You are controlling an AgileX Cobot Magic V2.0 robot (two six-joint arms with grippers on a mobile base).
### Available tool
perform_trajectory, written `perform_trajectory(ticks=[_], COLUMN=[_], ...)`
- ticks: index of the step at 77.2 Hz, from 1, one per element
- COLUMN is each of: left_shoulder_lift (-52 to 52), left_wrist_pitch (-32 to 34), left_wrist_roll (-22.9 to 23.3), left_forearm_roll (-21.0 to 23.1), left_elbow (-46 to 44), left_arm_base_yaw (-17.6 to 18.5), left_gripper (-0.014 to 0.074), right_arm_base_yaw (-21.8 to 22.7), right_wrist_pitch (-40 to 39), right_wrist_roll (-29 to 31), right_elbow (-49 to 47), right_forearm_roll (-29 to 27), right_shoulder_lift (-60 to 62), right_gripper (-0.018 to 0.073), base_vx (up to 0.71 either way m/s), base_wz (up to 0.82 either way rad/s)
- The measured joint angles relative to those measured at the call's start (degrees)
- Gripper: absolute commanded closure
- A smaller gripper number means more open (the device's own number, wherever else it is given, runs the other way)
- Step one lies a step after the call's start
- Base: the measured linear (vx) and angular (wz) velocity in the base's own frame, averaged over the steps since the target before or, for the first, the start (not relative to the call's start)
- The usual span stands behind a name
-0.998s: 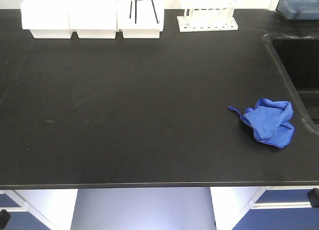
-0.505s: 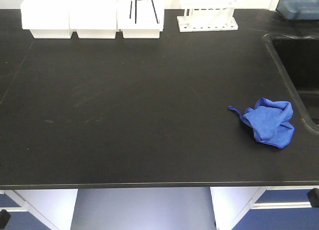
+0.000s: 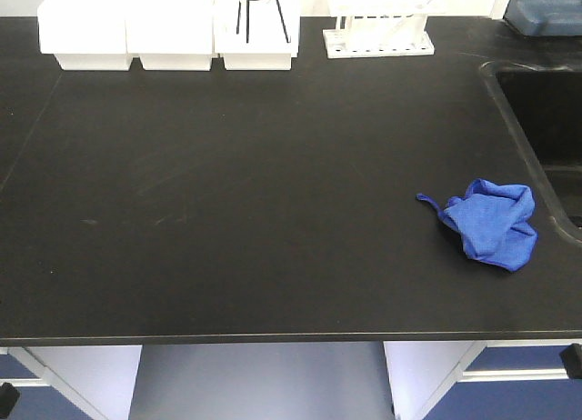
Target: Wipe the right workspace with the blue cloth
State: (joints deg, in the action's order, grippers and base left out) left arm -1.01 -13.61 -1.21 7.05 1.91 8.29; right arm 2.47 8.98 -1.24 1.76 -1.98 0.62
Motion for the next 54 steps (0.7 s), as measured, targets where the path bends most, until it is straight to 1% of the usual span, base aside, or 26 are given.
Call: perform_trajectory(ticks=[54], left_shoulder_lift=[0.0], left_wrist_pitch=[0.0], left_wrist_roll=[0.0], left_forearm_roll=[0.0], left_elbow=[0.0], left_arm_base_yaw=[0.0], left_gripper=[0.0603], right_arm_base_yaw=[0.0], right_wrist_pitch=[-0.38], right_wrist_roll=[0.0], right_elbow=[0.0], right_forearm_roll=[0.0], right_shoulder_lift=[0.0], right_gripper=[0.0564], base_vx=[0.0], base_wz=[0.0])
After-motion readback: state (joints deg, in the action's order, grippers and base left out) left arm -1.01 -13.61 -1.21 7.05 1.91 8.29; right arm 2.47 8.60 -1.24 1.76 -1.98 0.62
